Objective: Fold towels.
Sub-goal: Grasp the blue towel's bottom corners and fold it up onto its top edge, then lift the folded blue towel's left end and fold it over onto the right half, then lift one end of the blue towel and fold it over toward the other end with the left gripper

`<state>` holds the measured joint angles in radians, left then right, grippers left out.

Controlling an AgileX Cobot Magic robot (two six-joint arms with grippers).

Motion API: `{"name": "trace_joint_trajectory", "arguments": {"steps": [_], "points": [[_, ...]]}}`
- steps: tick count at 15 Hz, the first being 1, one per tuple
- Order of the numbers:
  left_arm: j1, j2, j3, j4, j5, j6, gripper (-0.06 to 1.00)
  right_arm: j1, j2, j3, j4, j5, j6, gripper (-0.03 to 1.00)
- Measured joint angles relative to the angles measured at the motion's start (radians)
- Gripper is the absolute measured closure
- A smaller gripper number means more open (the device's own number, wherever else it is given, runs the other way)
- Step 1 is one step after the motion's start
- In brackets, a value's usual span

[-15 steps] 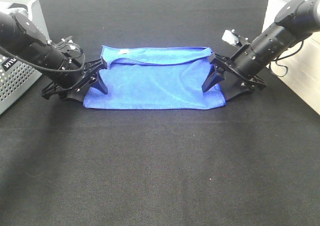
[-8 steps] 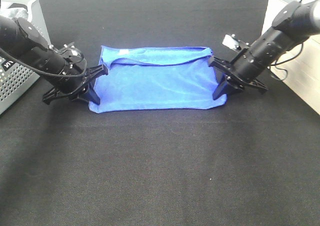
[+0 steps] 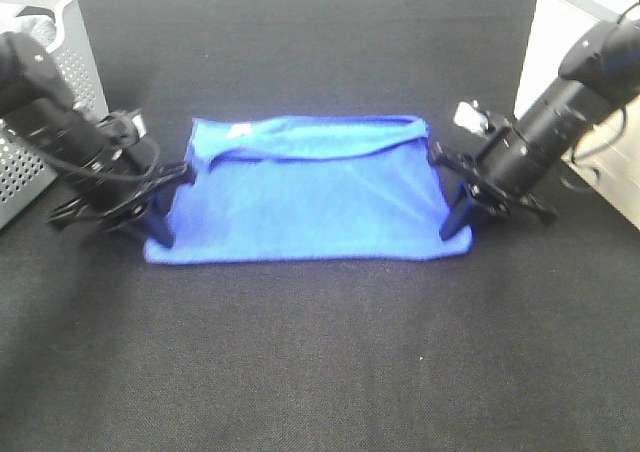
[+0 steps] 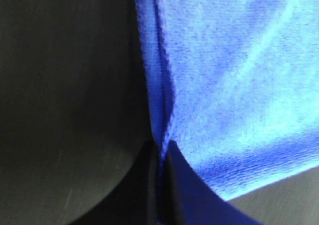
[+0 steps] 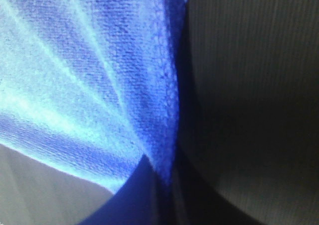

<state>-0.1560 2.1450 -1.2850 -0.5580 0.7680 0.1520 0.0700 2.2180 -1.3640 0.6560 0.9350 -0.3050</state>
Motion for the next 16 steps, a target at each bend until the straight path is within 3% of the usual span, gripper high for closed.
{"name": "trace_joint_trajectory", "arguments": {"steps": [3, 6, 12, 16], "points": [[0.0, -0.062, 0.096, 0.014, -0.001, -0.001, 0.94, 0.001, -0.077, 0.152, 0.015, -0.049, -0.036, 0.97], [0.0, -0.114, 0.086, 0.02, -0.024, -0.041, 0.94, 0.001, -0.086, 0.133, 0.02, -0.054, -0.06, 0.97], [0.006, -0.073, -0.138, 0.102, -0.063, -0.167, 0.94, 0.001, -0.023, -0.188, 0.019, -0.028, -0.045, 0.97], [0.025, 0.045, -0.304, 0.111, -0.085, -0.176, 0.94, 0.001, 0.128, -0.442, -0.007, 0.022, 0.019, 0.97]]}}
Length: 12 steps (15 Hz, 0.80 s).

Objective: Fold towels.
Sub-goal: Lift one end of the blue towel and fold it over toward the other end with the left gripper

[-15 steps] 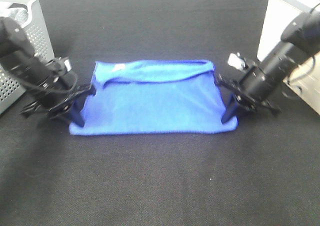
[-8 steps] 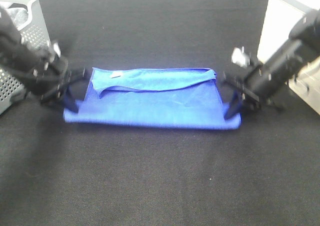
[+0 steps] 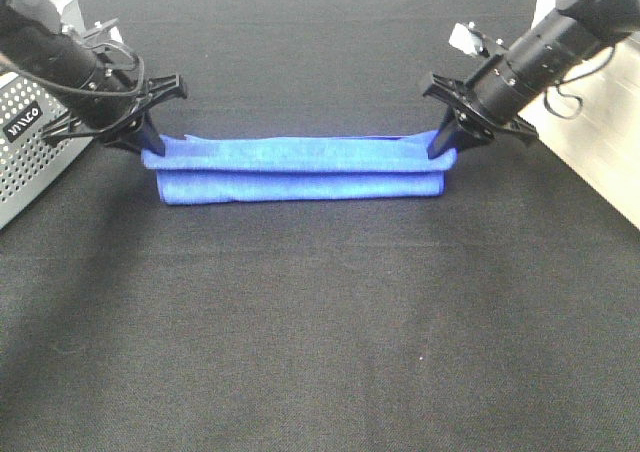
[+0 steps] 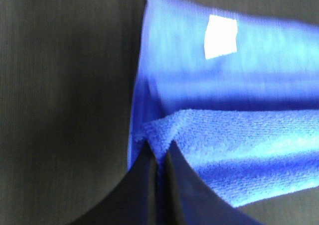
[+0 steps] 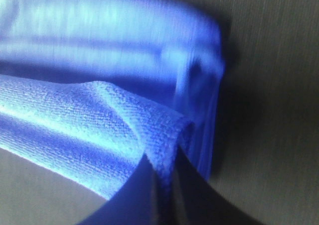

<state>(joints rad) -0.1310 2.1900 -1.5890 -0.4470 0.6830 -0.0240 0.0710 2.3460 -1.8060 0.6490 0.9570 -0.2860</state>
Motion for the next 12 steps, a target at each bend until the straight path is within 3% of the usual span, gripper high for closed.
{"name": "trace_joint_trajectory", "arguments": {"steps": [4, 6, 8, 9, 10, 12], "points": [[0.002, 0.111, -0.089, -0.011, -0.049, 0.024, 0.94, 0.0, 0.119, -0.142, -0.019, 0.0, 0.011, 0.95], [0.002, 0.124, -0.092, -0.012, -0.068, 0.024, 0.89, 0.0, 0.126, -0.147, -0.021, -0.001, 0.012, 0.77], [0.002, 0.123, -0.094, -0.032, -0.079, 0.024, 0.66, 0.0, 0.126, -0.149, -0.023, 0.007, 0.029, 0.39], [0.004, 0.122, -0.094, -0.049, -0.078, 0.024, 0.39, -0.001, 0.126, -0.152, -0.022, 0.029, 0.033, 0.21], [0.006, 0.114, -0.094, -0.048, -0.075, 0.024, 0.27, -0.001, 0.123, -0.153, -0.025, 0.05, 0.037, 0.16], [0.01, 0.095, -0.094, -0.021, -0.068, 0.024, 0.19, -0.001, 0.115, -0.153, -0.04, 0.083, 0.056, 0.13]]}}
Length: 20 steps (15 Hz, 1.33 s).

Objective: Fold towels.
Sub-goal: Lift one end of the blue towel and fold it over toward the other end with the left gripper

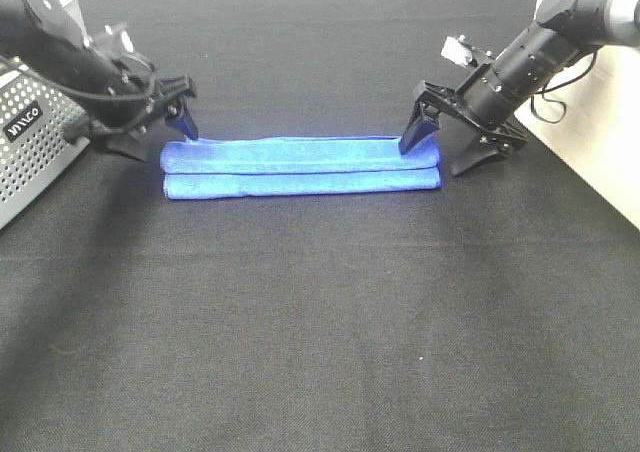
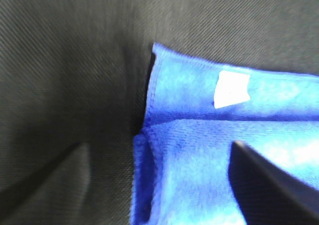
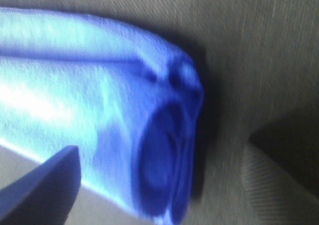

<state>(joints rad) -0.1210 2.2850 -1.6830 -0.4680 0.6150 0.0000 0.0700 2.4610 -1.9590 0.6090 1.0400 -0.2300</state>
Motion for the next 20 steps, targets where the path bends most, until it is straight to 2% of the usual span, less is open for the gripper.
{"name": "trace_joint_trajectory", "arguments": {"steps": [3, 6, 8, 10, 12, 16, 17, 18, 20], "points": [[0.004, 0.001, -0.002, 0.014, 0.022, 0.0, 0.19, 0.0, -0.038, 0.0, -0.019, 0.007, 0.003, 0.12], [0.004, 0.026, -0.004, -0.008, 0.023, 0.0, 0.18, 0.0, -0.047, 0.0, -0.023, 0.009, 0.003, 0.12], [0.004, 0.056, -0.004, -0.081, 0.027, 0.007, 0.18, 0.0, -0.048, 0.0, -0.028, 0.012, 0.004, 0.12], [0.004, 0.076, -0.004, -0.206, 0.028, 0.092, 0.2, 0.0, -0.048, 0.0, -0.03, 0.012, 0.004, 0.12], [0.004, 0.088, -0.005, -0.264, 0.027, 0.122, 0.25, 0.0, -0.048, 0.0, -0.03, 0.012, 0.004, 0.12], [0.004, 0.107, -0.005, -0.282, 0.023, 0.128, 0.76, 0.0, -0.048, 0.0, -0.03, 0.006, 0.004, 0.12], [0.004, 0.109, -0.005, -0.284, 0.023, 0.133, 0.84, 0.0, -0.048, 0.0, -0.03, 0.006, 0.004, 0.12], [0.004, 0.109, -0.005, -0.285, 0.023, 0.141, 0.87, 0.0, -0.048, 0.0, -0.03, 0.005, 0.004, 0.12], [0.004, 0.103, -0.005, -0.273, 0.023, 0.146, 0.87, 0.0, -0.048, 0.0, -0.03, 0.005, 0.004, 0.12]]}}
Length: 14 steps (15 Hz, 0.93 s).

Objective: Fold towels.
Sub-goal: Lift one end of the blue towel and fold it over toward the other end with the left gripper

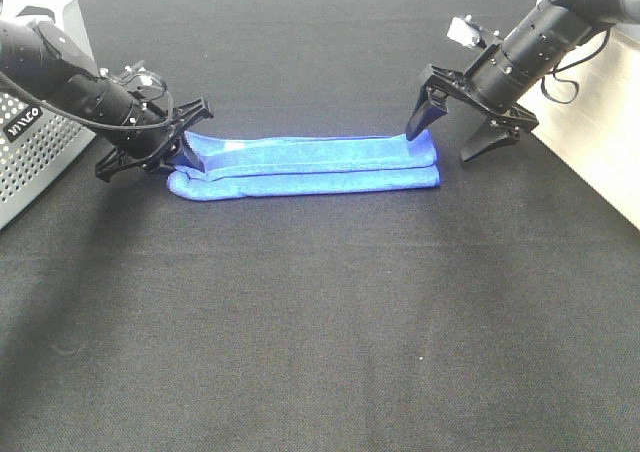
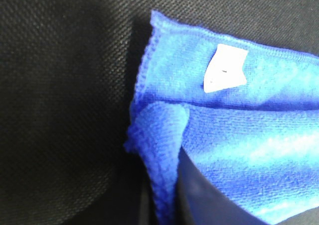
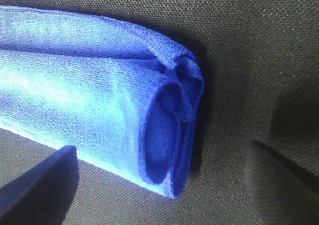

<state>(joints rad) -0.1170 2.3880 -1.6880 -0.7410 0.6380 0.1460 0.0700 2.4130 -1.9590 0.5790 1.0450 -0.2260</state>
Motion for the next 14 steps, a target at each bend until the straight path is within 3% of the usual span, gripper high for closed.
{"name": "trace_joint_trajectory", "arguments": {"steps": [2, 4, 6, 7, 10, 14], "points": [[-0.001, -0.031, -0.011, 0.119, 0.015, -0.06, 0.87, 0.0, 0.0, 0.0, 0.0, 0.0, 0.0, 0.12], [-0.003, -0.075, -0.048, 0.328, 0.069, -0.195, 0.87, 0.0, 0.0, 0.0, 0.0, 0.001, 0.0, 0.12], [-0.011, -0.125, -0.141, 0.524, 0.2, -0.328, 0.87, 0.0, 0.0, 0.0, 0.0, 0.002, 0.0, 0.12], [-0.023, -0.132, -0.185, 0.545, 0.256, -0.343, 0.87, 0.0, 0.0, 0.0, 0.0, 0.008, 0.0, 0.12], [-0.119, -0.133, -0.29, 0.493, 0.326, -0.364, 0.87, 0.0, 0.0, 0.0, 0.0, 0.026, 0.0, 0.12], [-0.275, -0.075, -0.339, 0.278, 0.245, -0.385, 0.87, 0.0, 0.0, 0.0, 0.0, 0.054, 0.0, 0.12]]}}
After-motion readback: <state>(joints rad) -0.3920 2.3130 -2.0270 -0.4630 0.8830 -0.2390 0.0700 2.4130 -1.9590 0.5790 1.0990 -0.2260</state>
